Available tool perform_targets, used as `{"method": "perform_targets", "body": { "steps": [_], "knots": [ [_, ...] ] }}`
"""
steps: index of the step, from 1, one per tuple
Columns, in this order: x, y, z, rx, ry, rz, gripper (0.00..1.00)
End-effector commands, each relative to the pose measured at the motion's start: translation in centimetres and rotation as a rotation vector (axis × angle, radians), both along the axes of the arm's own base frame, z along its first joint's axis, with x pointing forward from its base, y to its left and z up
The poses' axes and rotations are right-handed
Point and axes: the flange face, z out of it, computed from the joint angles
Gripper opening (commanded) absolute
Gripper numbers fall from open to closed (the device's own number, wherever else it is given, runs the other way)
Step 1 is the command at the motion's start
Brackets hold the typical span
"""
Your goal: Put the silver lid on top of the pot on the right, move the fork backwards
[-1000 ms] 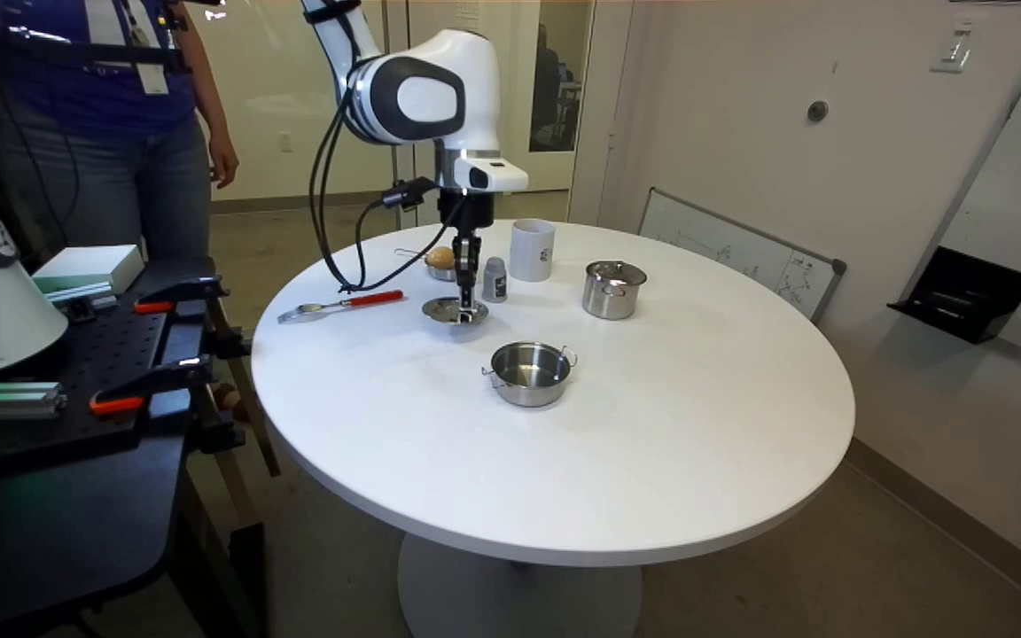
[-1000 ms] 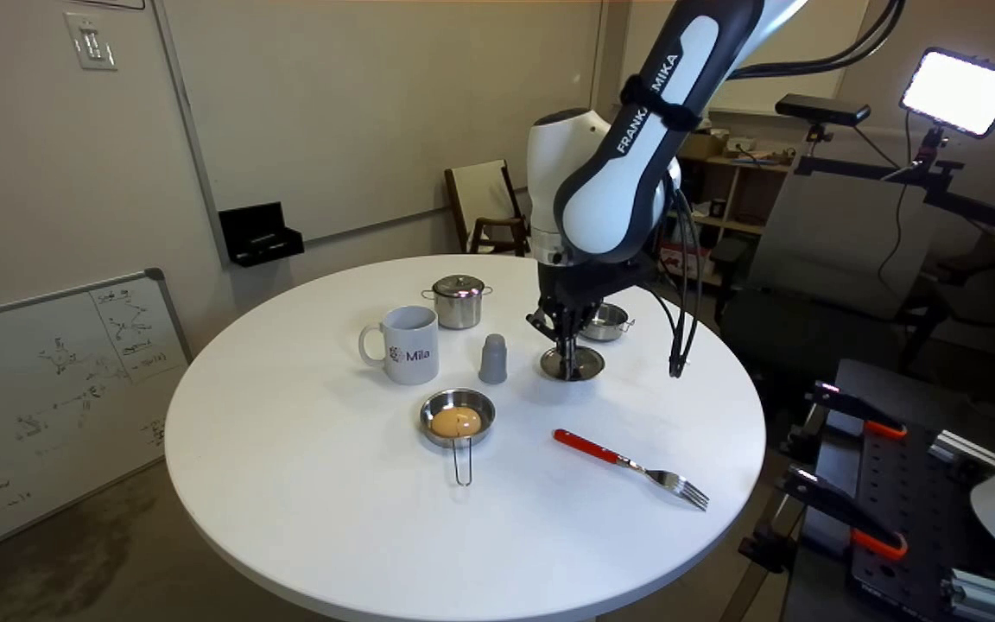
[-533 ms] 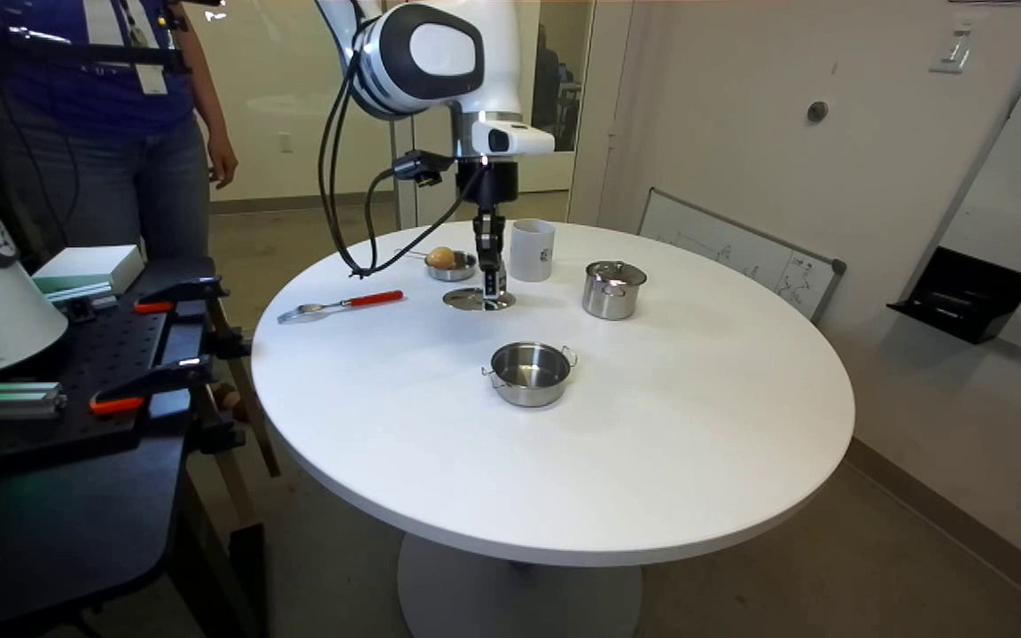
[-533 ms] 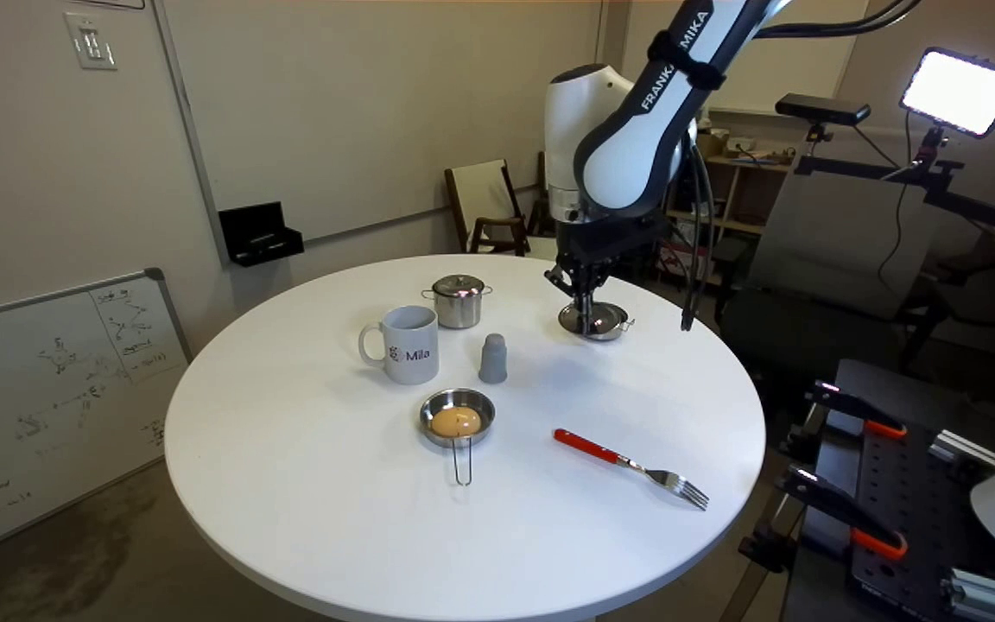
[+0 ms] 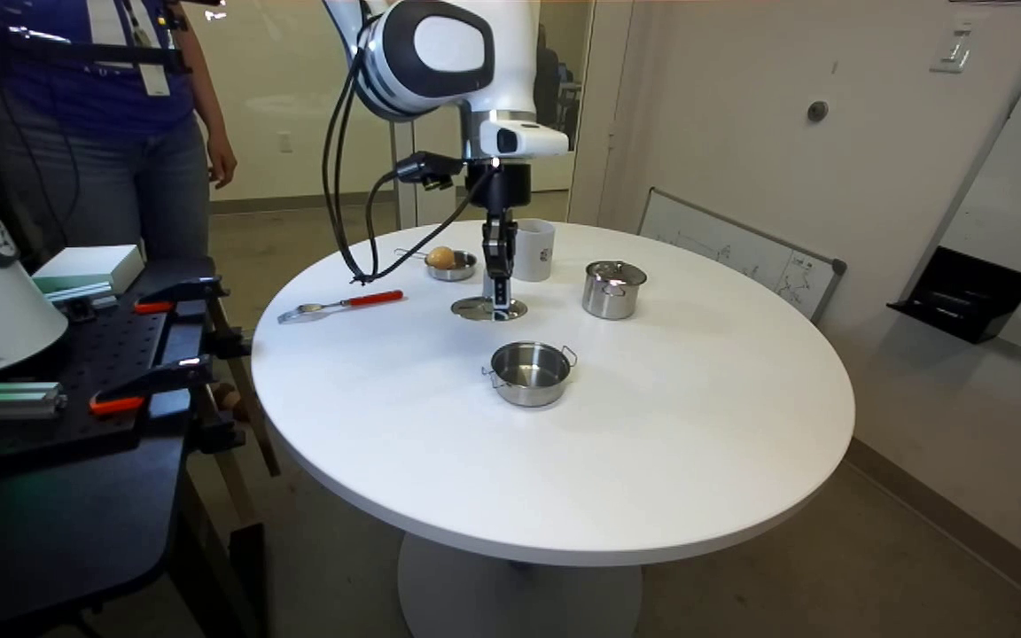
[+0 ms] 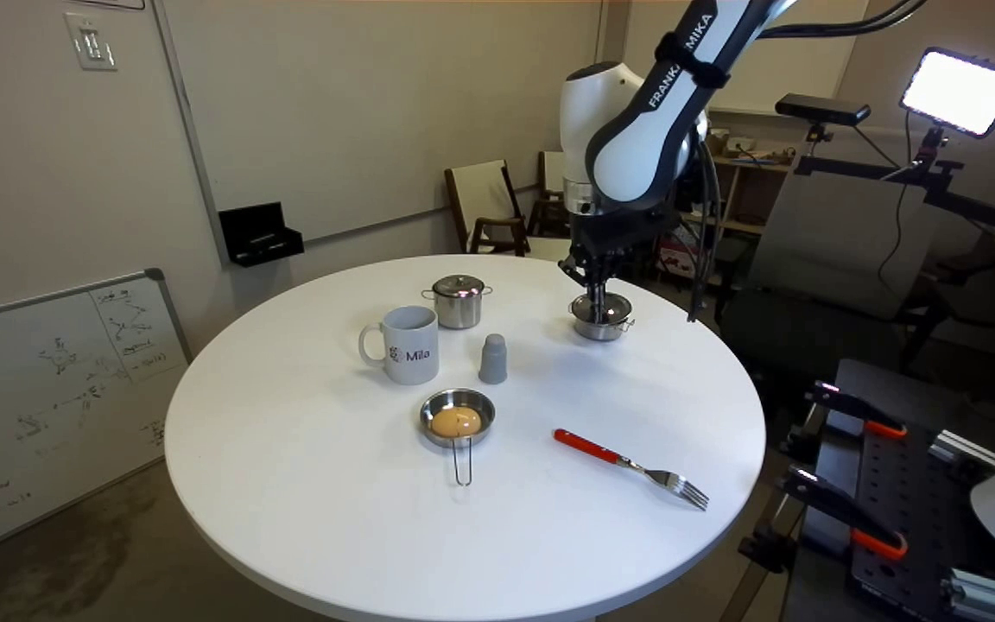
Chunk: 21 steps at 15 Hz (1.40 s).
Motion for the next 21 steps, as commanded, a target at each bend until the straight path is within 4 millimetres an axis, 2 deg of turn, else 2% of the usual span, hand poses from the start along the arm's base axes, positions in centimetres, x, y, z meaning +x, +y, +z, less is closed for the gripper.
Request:
{"method": "perform_targets", "body": {
  "steps": [1,5,10,15,21],
  "knots": [
    [0.2,-0.5,-0.5,0.029,-0.005,-0.029,0.0],
    [0.8,-3.3,-1.5,0.055,-0.025,-0.125,0.0],
    [2.4,-6.3,-1.5,0.068,-0.076,-0.203,0.0],
    [3.6,-8.0,-2.3,0.087,-0.125,-0.275,0.0],
    [3.7,-9.8,-2.7,0.092,-0.156,-0.355,0.0]
  ]
}}
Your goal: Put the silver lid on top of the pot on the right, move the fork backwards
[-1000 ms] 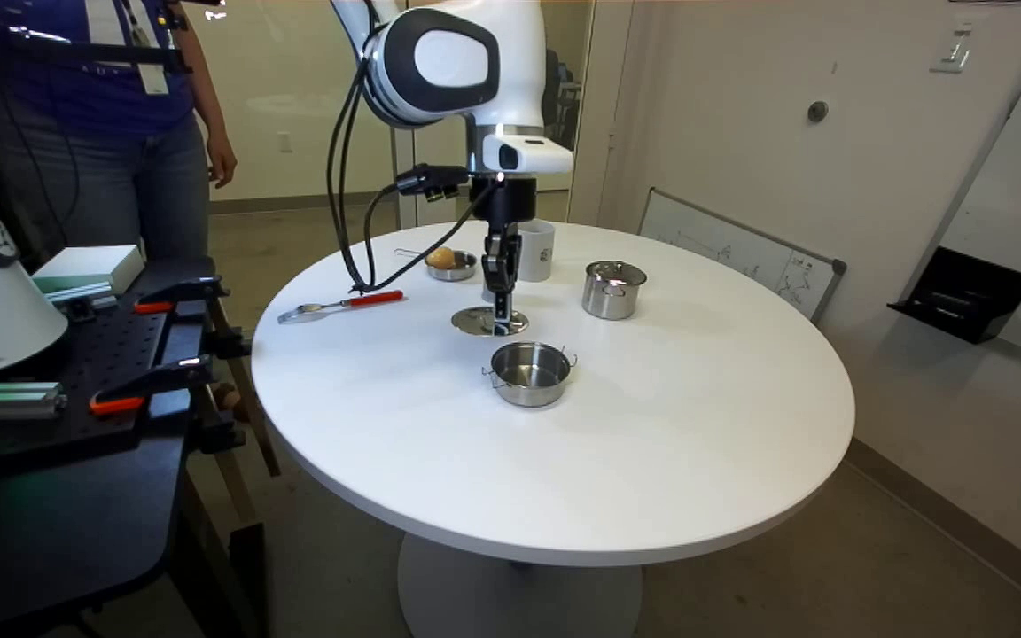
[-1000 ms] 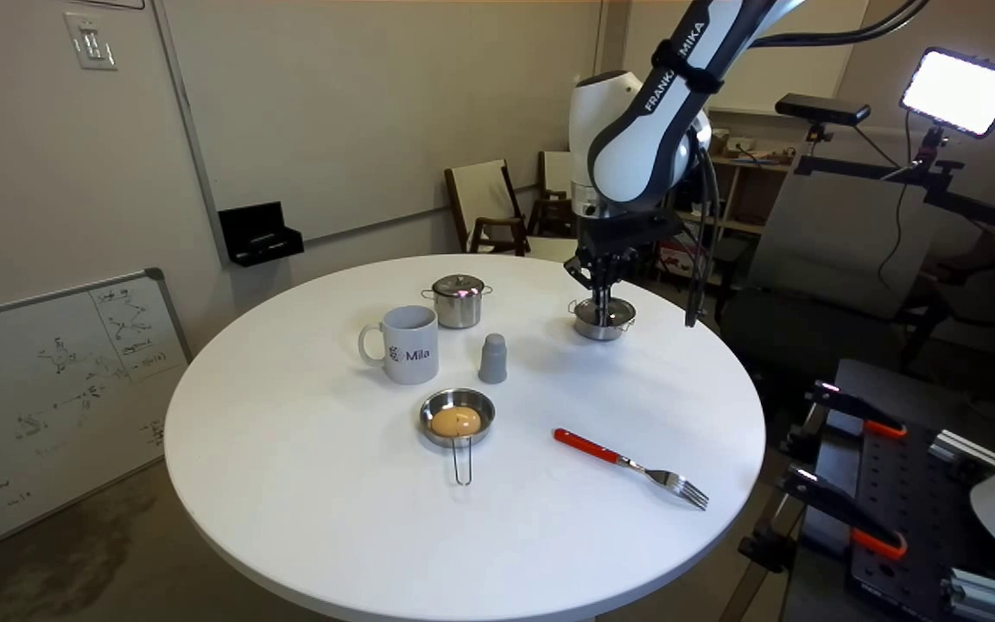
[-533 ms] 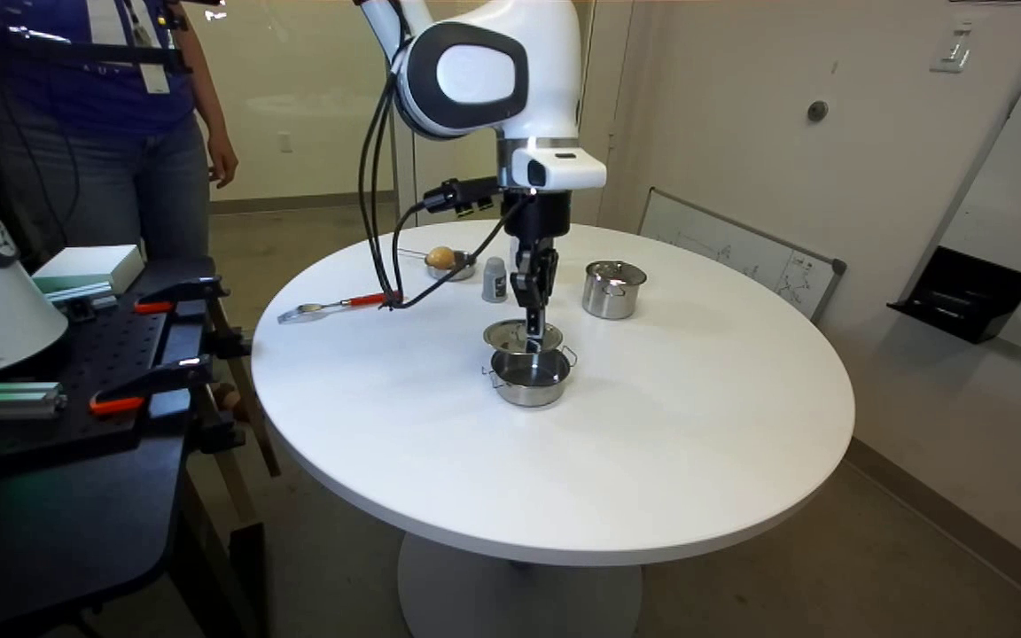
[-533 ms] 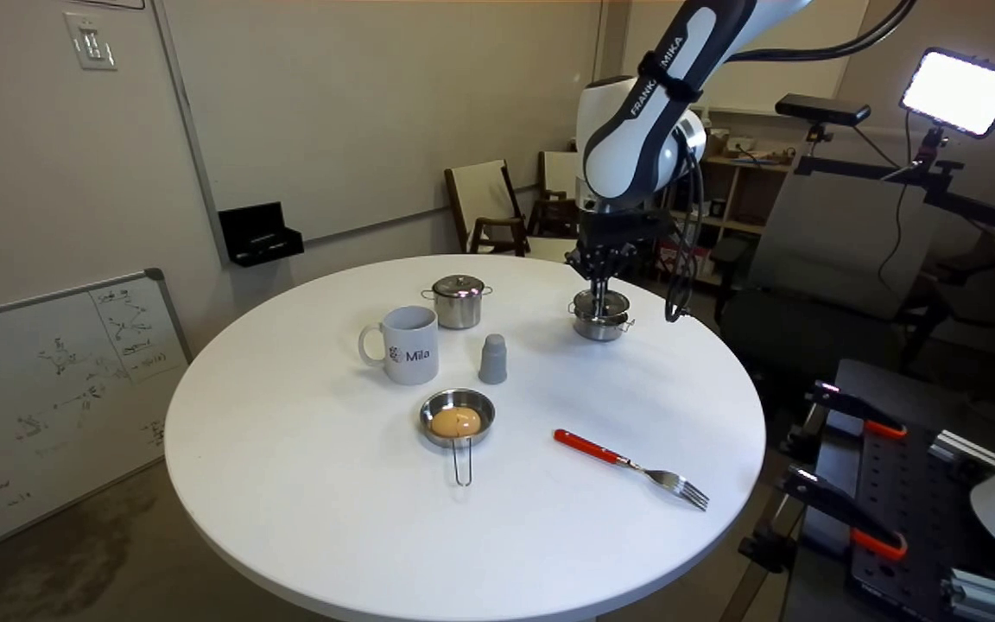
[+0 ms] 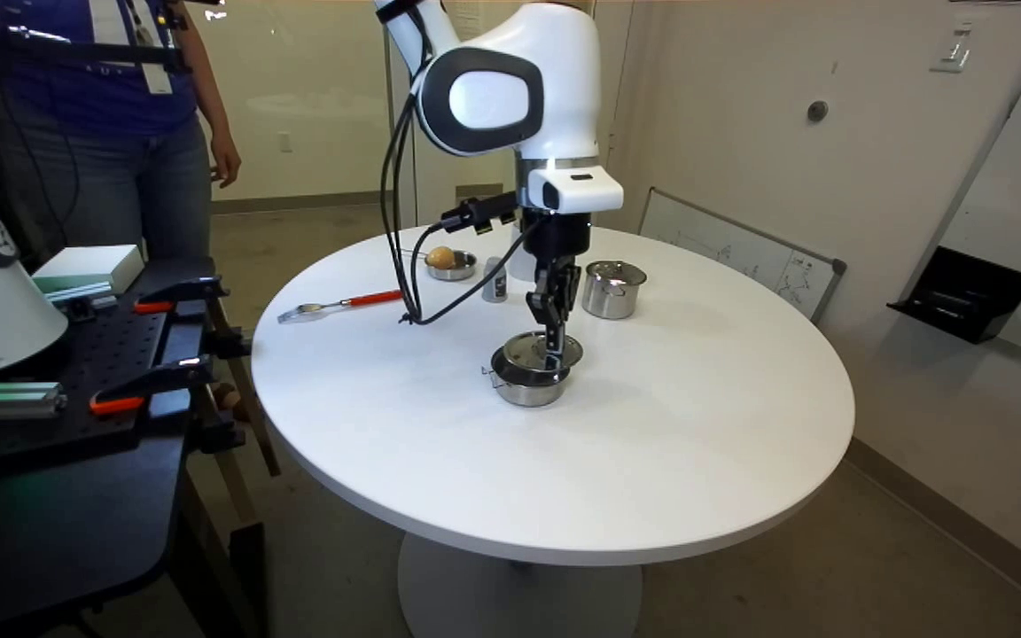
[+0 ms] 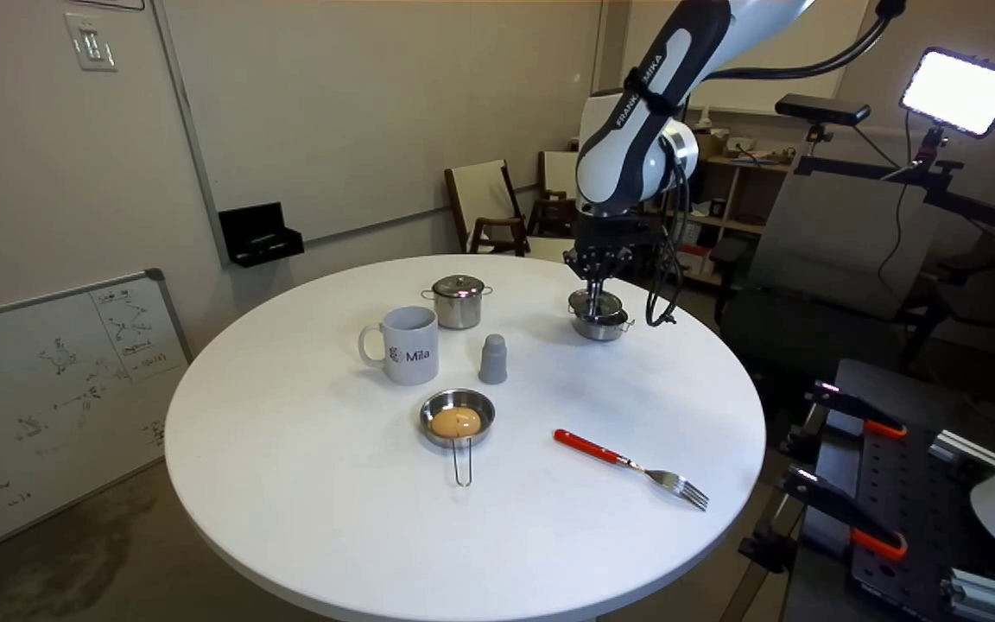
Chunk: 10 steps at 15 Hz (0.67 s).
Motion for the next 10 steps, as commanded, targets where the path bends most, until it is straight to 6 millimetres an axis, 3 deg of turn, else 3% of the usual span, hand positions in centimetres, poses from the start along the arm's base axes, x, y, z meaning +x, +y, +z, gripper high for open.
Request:
{"method": "perform_targets", "body": {
  "steps": [1,10],
  "knots": [
    [0.6,-0.8,-0.2,0.005,-0.031,-0.058,0.0],
    [-0.6,-1.1,-0.8,-0.005,0.026,-0.122,0.0]
  ]
}}
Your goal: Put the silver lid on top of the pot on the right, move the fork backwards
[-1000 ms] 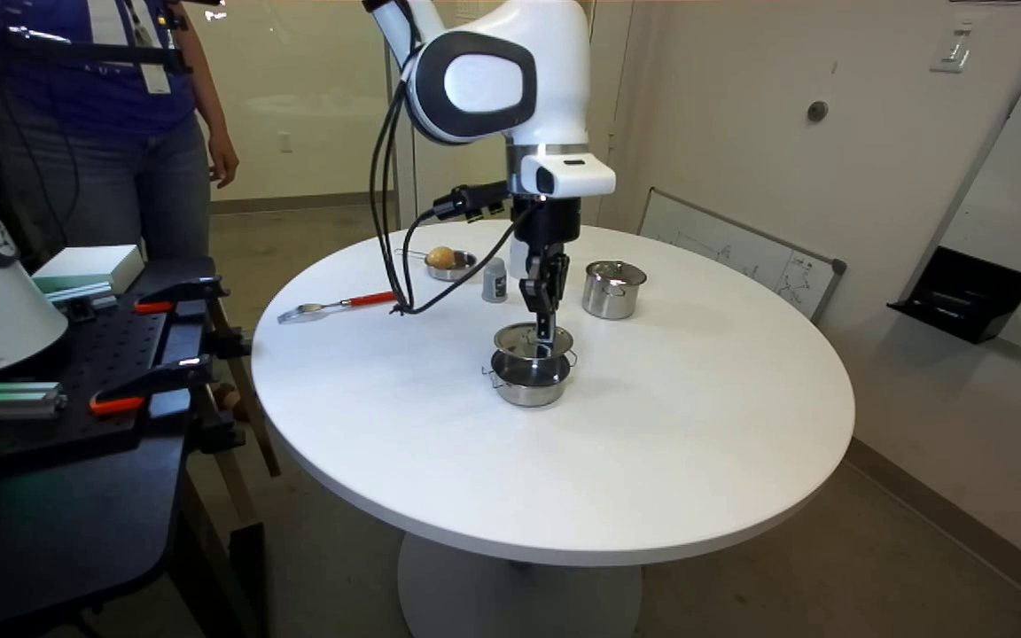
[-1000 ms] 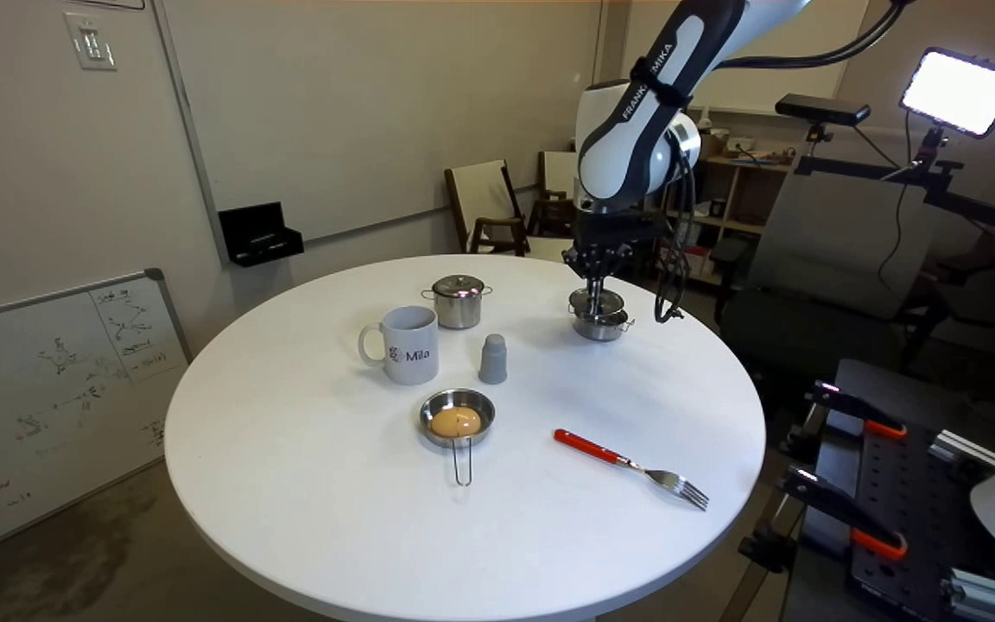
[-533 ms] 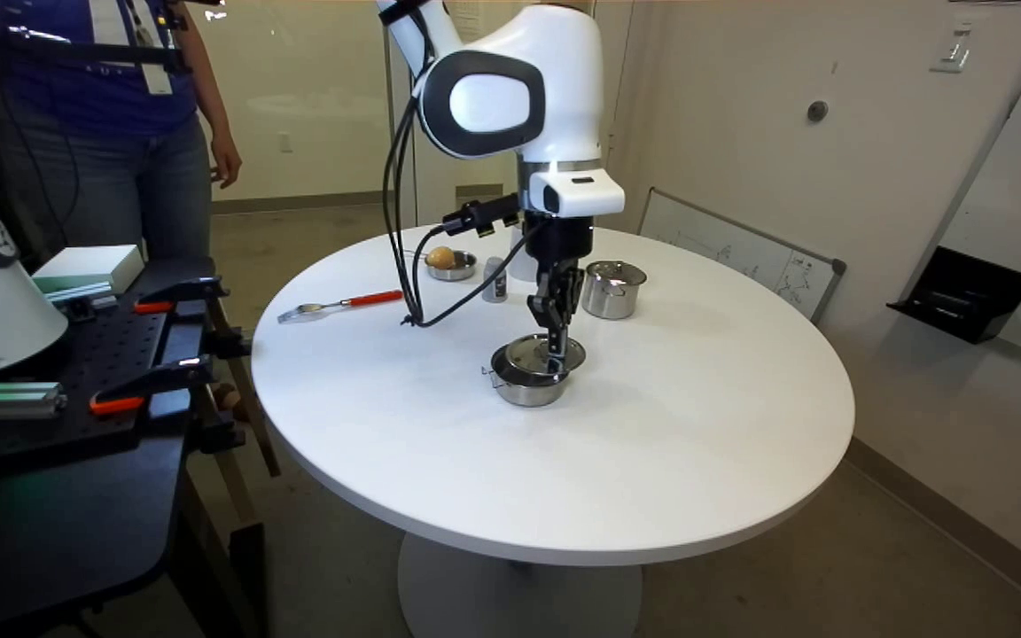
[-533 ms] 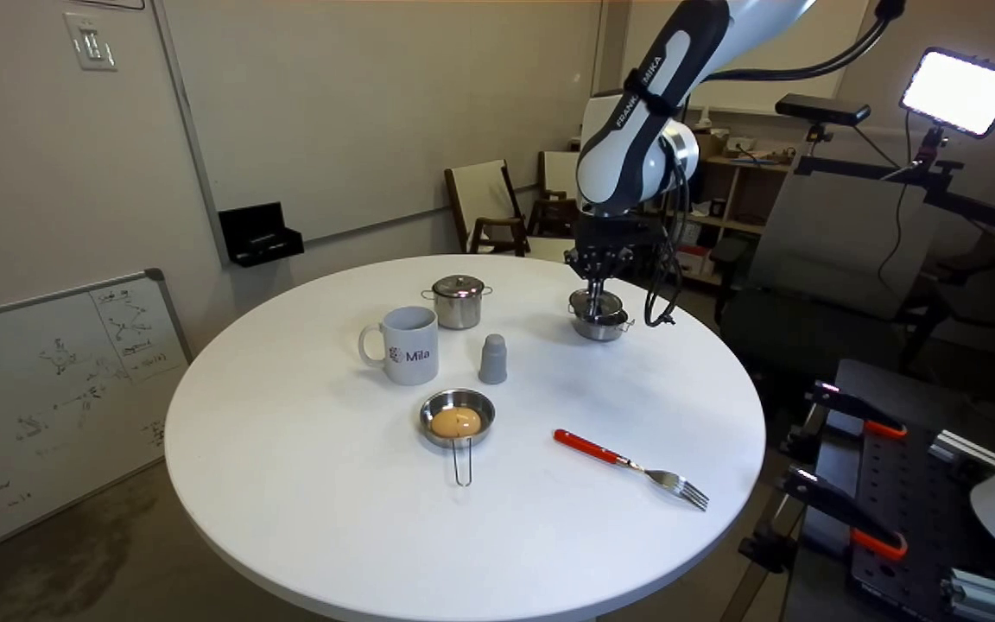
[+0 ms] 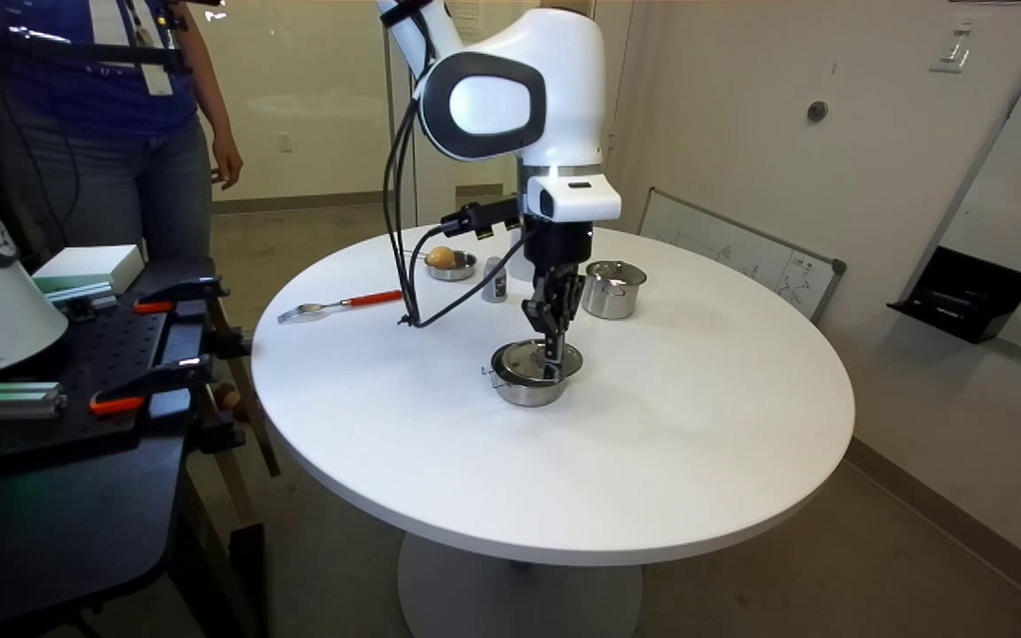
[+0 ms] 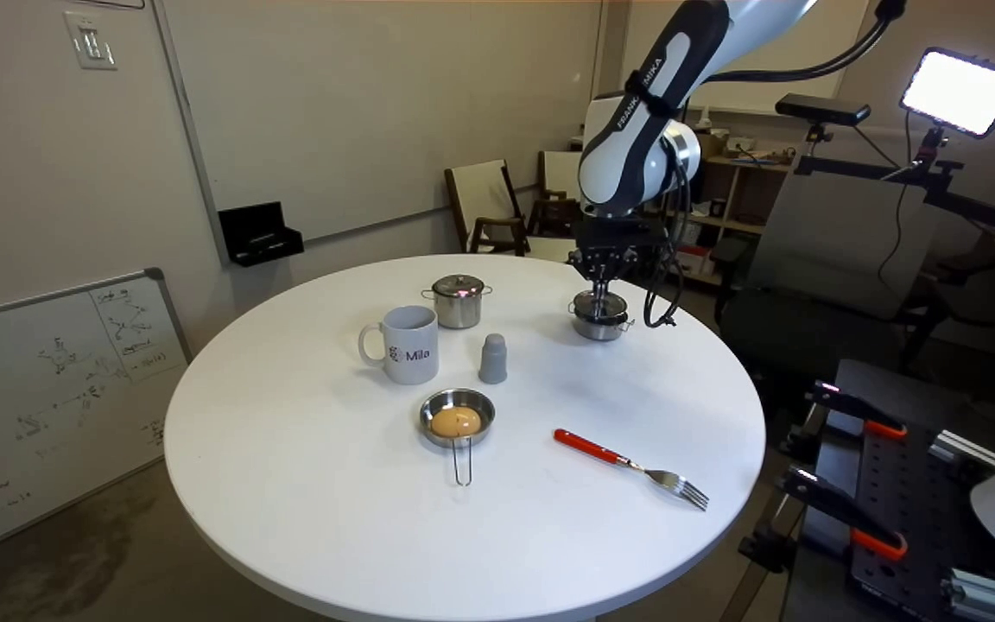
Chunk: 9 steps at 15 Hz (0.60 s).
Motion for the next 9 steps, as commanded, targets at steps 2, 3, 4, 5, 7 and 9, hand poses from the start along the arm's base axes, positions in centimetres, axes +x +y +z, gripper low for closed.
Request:
{"method": "perform_targets", "body": {
  "steps": [2,3,4,5,7,9],
  "knots": [
    [-0.3,0.1,-0.6,0.002,0.03,-0.047,0.0],
    [-0.3,0.2,-0.8,0.006,0.035,-0.049,0.0],
    [-0.4,0.4,-1.0,0.01,0.039,-0.05,0.0],
    [-0.3,0.6,-1.2,0.015,0.042,-0.05,0.0],
    [-0.3,0.9,-1.5,0.02,0.047,-0.047,0.0],
    [-0.1,1.1,-1.5,0.021,0.044,-0.044,0.0]
  ]
}}
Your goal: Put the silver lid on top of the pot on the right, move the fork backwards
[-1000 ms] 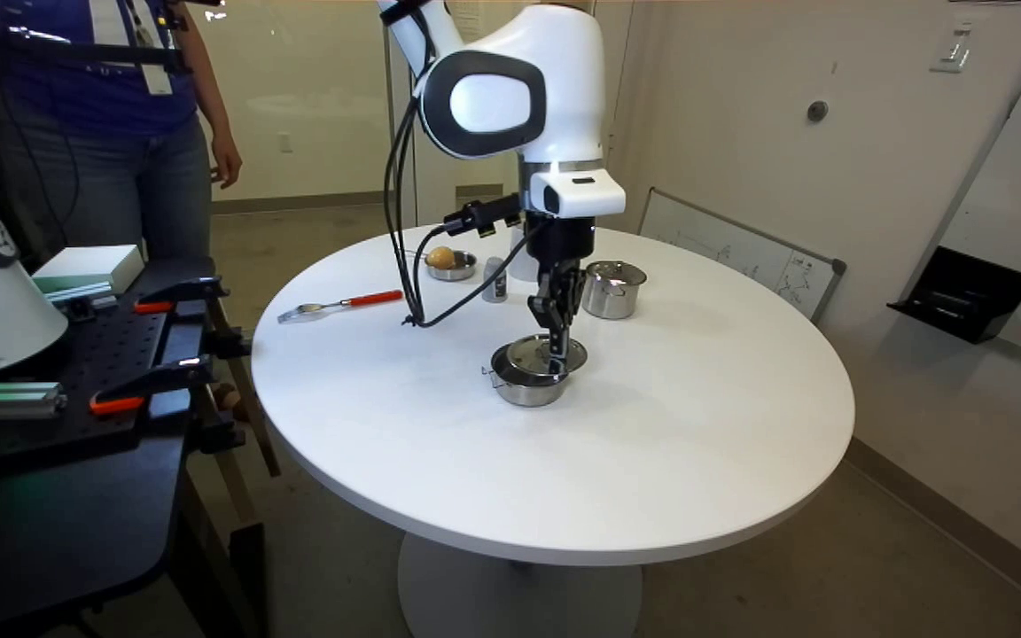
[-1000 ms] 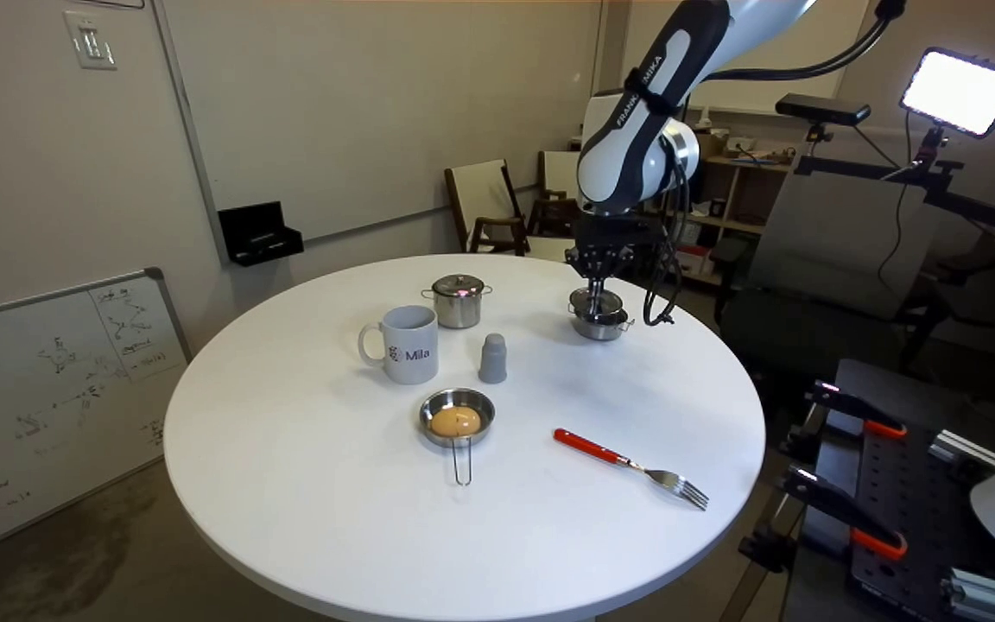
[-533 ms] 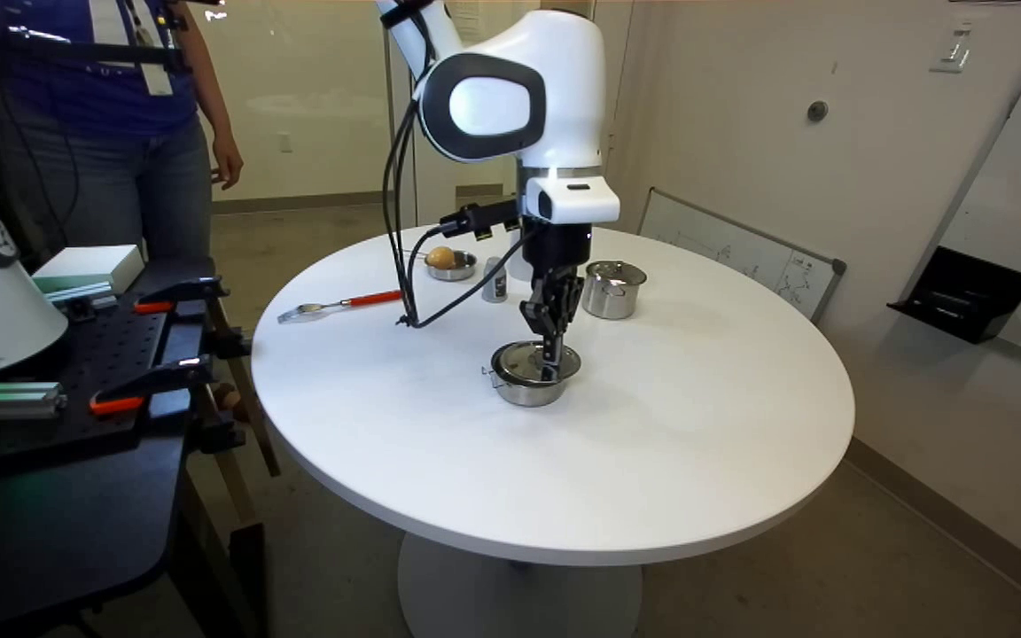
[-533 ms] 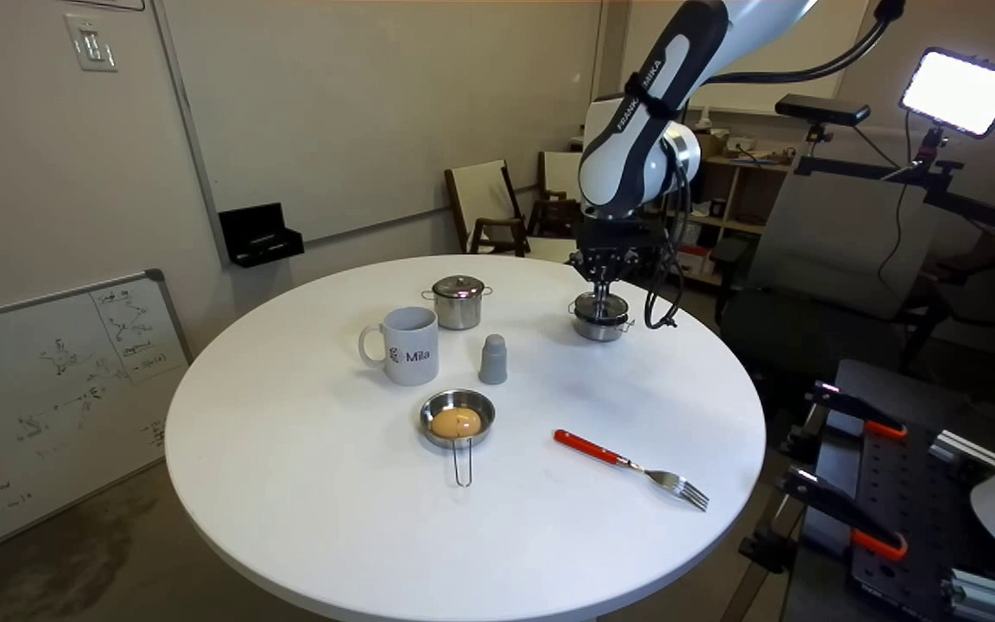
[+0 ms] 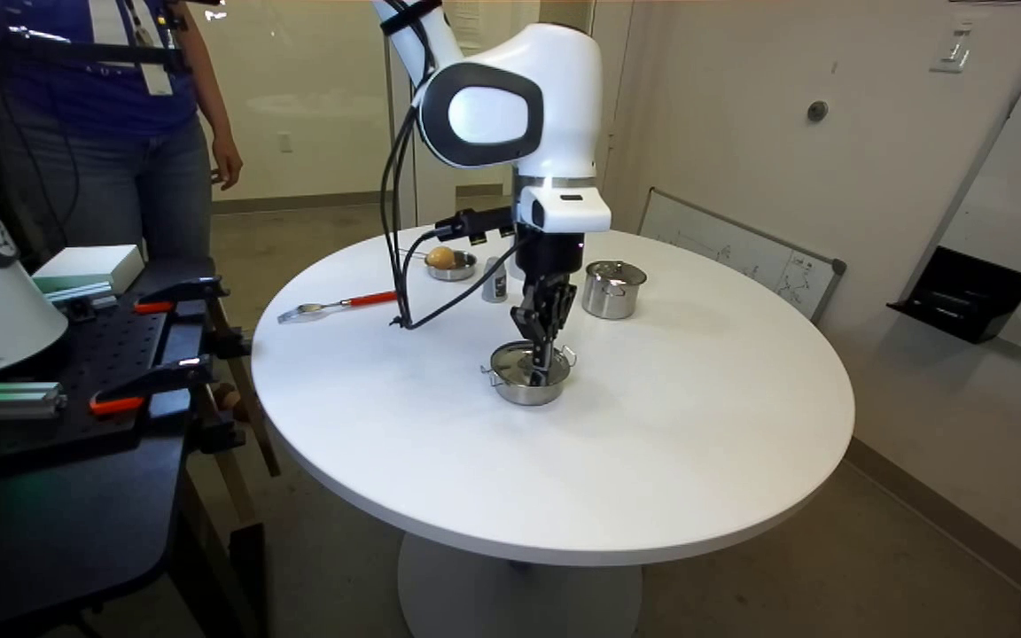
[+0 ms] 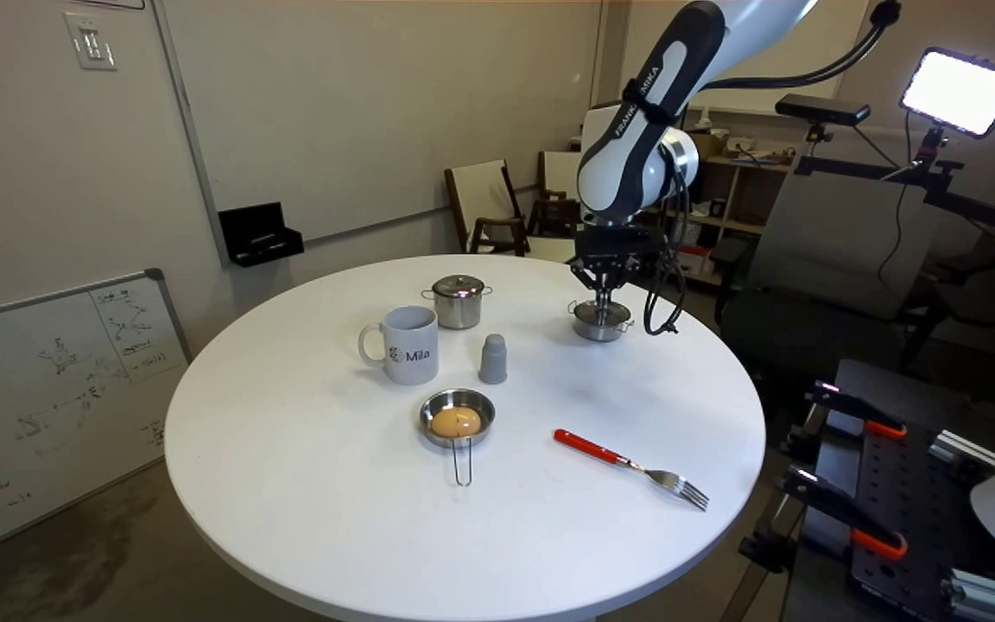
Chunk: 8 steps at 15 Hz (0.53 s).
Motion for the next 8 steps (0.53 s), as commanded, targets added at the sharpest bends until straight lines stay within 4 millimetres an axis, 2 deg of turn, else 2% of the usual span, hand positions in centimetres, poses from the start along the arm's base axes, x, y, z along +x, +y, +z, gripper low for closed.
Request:
{"method": "perform_targets", "body": {
  "steps": [1,3,4,5,8],
  "knots": [
    [0.41,0.66,-0.28,0.009,0.006,-0.016,0.0],
    [0.44,0.68,-0.25,0.008,0.009,-0.013,0.01],
    [0.46,0.71,-0.23,0.006,0.01,-0.013,0.26],
    [0.45,0.71,-0.19,0.005,0.01,-0.012,0.28],
    [0.46,0.83,-0.11,0.002,0.011,-0.011,0.49]
  ]
}}
